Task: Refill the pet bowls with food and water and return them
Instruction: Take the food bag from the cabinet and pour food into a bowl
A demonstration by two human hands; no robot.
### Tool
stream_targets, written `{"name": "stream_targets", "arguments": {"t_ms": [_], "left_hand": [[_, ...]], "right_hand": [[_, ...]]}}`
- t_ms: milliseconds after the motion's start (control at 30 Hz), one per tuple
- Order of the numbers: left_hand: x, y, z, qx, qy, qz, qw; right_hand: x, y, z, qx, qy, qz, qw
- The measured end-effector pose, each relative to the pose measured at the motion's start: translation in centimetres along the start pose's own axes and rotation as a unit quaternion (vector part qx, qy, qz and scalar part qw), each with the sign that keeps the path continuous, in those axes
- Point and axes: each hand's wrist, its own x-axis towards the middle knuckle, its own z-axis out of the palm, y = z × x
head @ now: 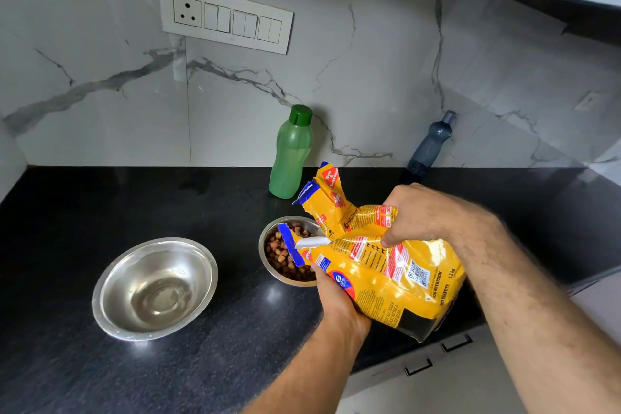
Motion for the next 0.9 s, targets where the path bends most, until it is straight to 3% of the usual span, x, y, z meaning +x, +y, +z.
{"name": "stream_targets", "arguments": {"t_ms": [333,900], "left_hand": [[0.26,-0.45,0.80,-0.013,0.030,-0.012,0.999],[0.52,0.10,0.51,-0.016,-0.004,0.013,1.000]], "right_hand": [[0.09,0.33,0.03,-0.012,0.009,-0.004,1.000],[0.39,0.42,0.58,0.003,0.026,-0.012,1.000]]}}
